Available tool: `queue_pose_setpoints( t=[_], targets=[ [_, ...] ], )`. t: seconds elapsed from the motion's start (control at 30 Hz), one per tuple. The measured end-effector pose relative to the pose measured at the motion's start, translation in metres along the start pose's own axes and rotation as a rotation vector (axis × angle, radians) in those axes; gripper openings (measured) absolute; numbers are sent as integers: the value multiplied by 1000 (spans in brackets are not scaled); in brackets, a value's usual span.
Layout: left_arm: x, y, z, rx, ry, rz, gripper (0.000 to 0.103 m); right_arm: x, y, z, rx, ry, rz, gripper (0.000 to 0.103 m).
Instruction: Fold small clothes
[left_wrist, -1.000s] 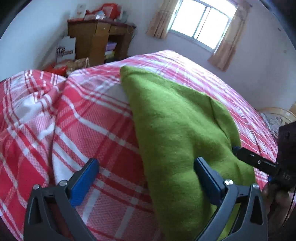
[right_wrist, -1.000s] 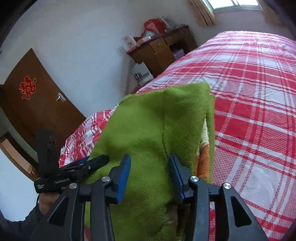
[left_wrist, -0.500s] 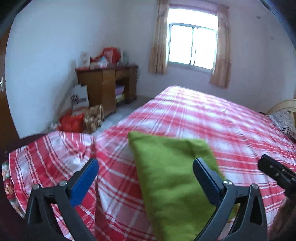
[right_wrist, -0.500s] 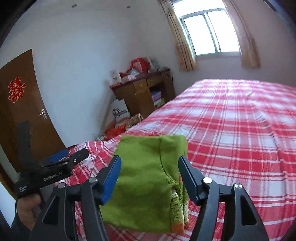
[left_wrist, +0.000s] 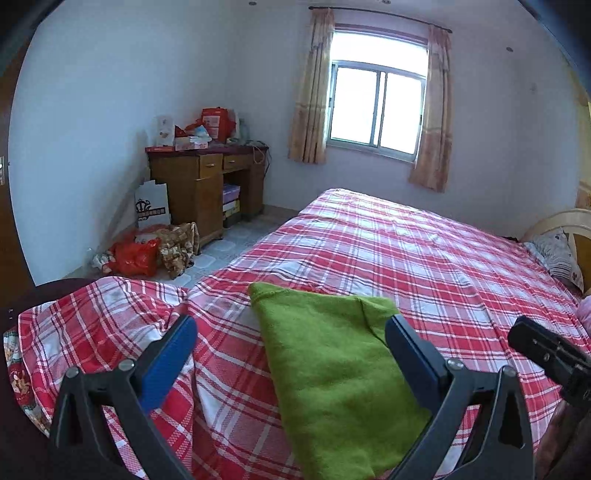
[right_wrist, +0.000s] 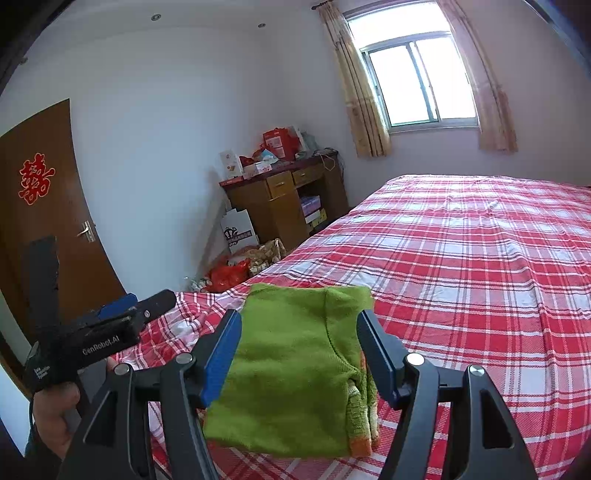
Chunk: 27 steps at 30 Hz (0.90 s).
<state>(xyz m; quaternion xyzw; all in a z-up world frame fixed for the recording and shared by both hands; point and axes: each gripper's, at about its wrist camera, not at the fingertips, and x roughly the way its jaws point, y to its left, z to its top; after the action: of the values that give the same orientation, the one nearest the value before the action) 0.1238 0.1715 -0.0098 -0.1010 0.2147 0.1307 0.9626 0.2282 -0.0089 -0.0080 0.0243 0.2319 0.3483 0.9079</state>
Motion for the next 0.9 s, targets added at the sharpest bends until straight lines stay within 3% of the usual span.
queue_pose_setpoints(
  t=[0.9],
  targets=[
    [0, 0, -2, 3, 2, 4, 103, 0, -4, -9, 25, 11, 2, 66]
  ],
)
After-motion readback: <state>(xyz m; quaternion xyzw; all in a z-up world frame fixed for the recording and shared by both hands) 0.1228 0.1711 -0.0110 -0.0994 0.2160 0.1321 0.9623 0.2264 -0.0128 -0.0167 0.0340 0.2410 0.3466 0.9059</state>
